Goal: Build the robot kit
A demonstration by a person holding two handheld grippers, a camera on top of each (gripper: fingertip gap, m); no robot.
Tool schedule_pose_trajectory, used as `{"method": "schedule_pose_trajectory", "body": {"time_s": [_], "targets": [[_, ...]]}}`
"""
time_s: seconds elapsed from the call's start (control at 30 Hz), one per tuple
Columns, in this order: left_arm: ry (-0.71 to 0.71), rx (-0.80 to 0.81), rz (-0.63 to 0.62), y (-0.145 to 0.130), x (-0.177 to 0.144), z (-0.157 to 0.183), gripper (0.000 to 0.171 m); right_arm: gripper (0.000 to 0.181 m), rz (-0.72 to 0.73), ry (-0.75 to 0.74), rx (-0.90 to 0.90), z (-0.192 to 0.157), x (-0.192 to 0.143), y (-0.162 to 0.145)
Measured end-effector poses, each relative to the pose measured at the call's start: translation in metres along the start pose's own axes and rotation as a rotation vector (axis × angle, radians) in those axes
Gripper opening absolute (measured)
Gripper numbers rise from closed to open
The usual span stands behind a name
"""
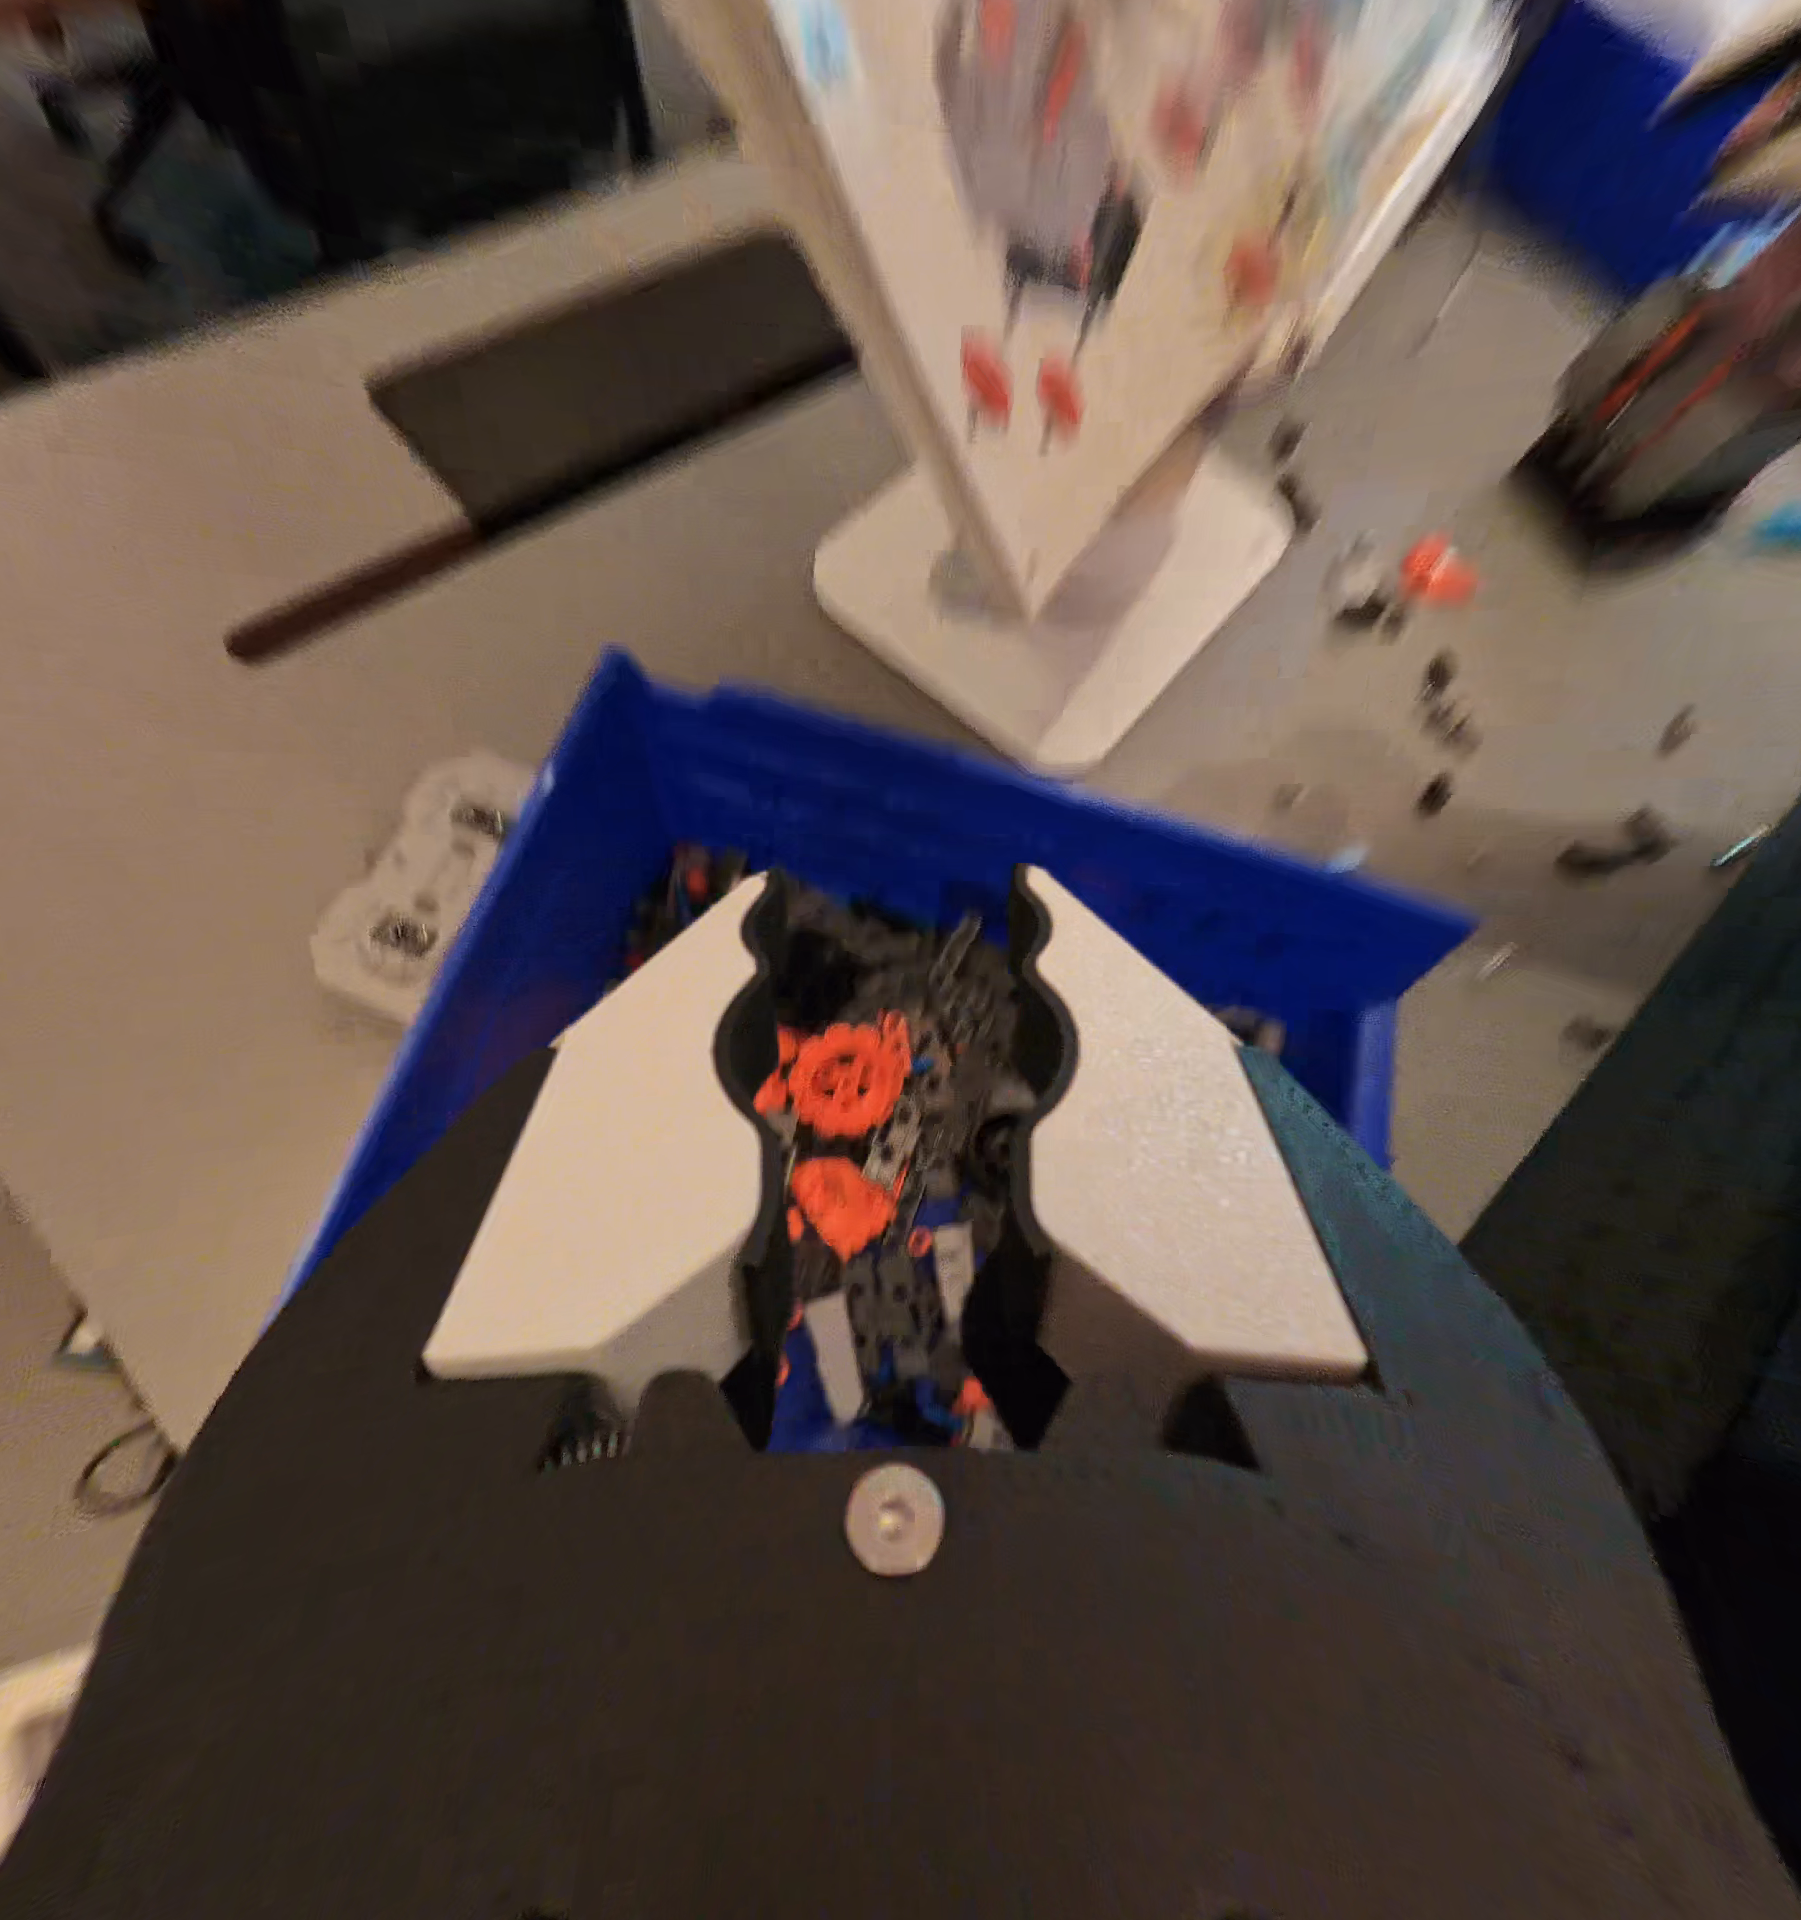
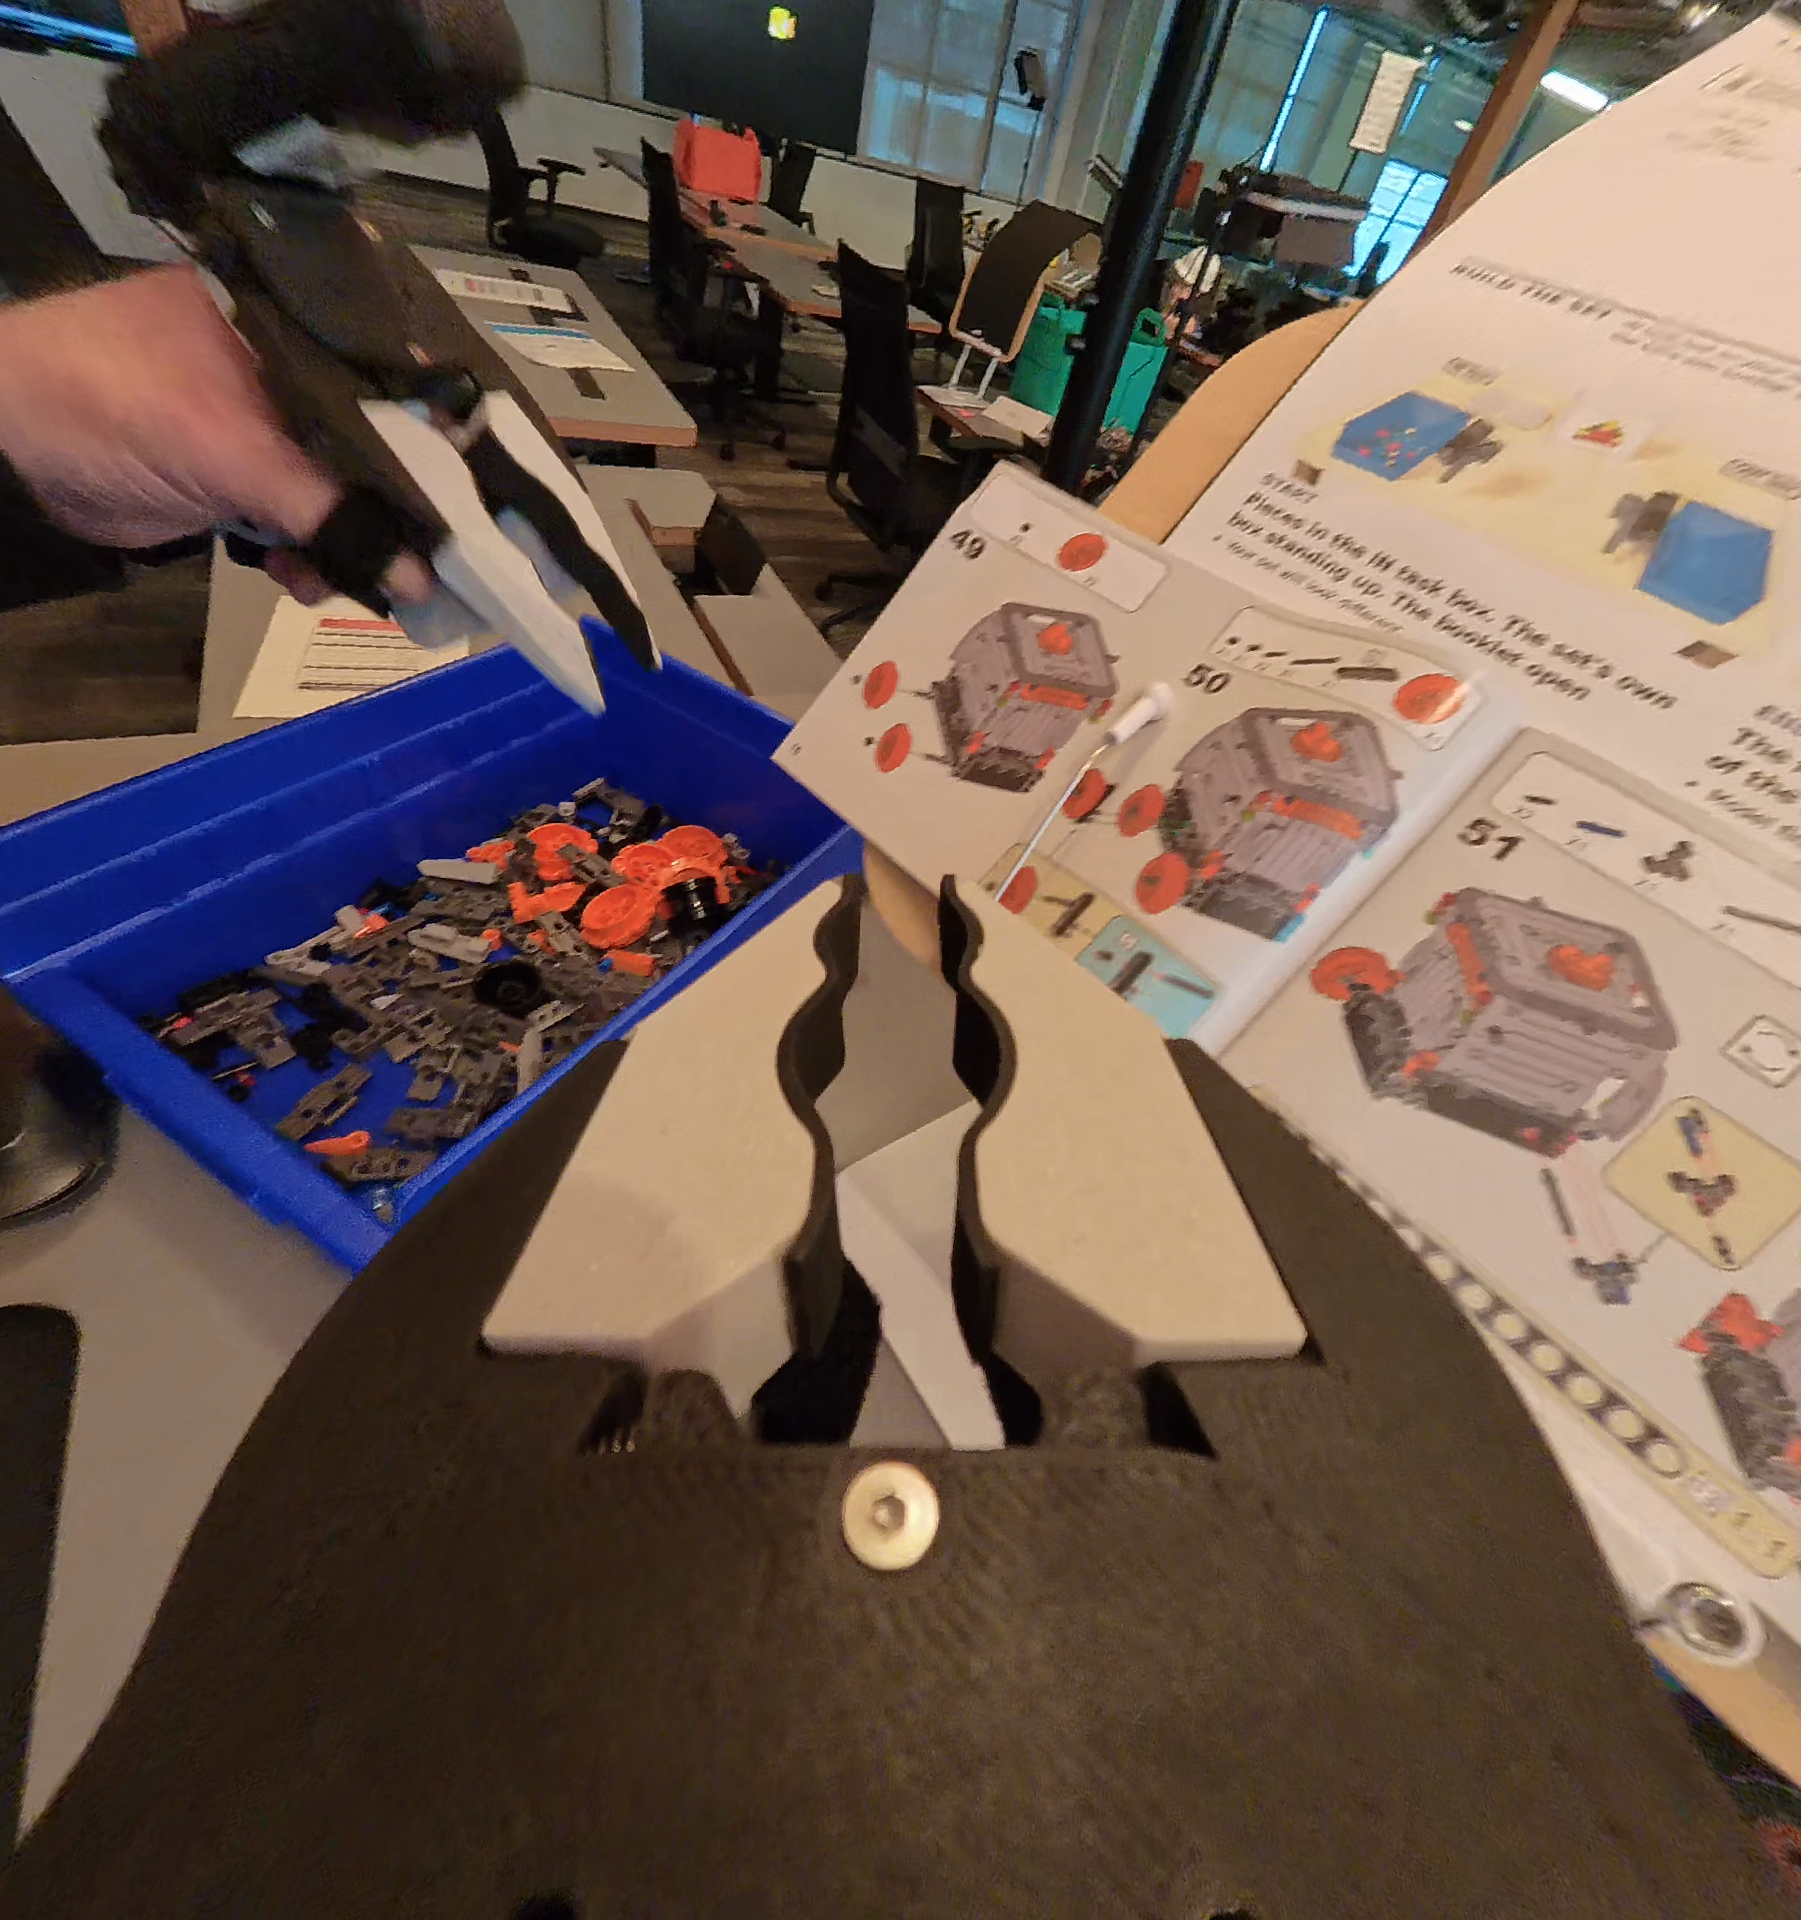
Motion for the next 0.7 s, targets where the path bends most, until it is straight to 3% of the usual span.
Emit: {"method": "schedule_pose_trajectory", "body": {"time_s": [0.1, 0.17, 0.43, 0.57, 0.63, 0.7], "targets": [[0.056, 0.080, -0.284, -0.056, 0.034, 0.000, 0.039, 0.012, -0.020, 0.021, 0.010, -0.012, 0.001, -0.011], [0.068, 0.120, -0.399, -0.081, 0.049, -0.001, 0.030, 0.011, -0.026, 0.036, 0.014, -0.020, -0.002, -0.017], [0.108, 0.088, -0.559, -0.110, 0.074, -0.004, 0.039, 0.008, -0.039, 0.031, 0.062, -0.028, -0.019, -0.039], [0.130, 0.115, -0.583, -0.111, 0.078, -0.008, 0.024, 0.007, -0.041, 0.025, 0.083, -0.026, -0.025, -0.044], [0.128, 0.139, -0.568, -0.108, 0.079, -0.007, 0.000, 0.007, -0.040, 0.019, 0.091, -0.024, -0.027, -0.046], [0.121, 0.144, -0.559, -0.107, 0.081, -0.004, 0.000, 0.007, -0.038, 0.020, 0.096, -0.023, -0.029, -0.046]]}}
Point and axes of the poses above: each gripper's, where its closed fingertips meet, x out along the fingers, y out of its top, z = x × y across the jaws, the point moved 1 cm from there along -x, back along the fingers, and after that the axes turned 4 degrees about x, right-handed, at the moved point
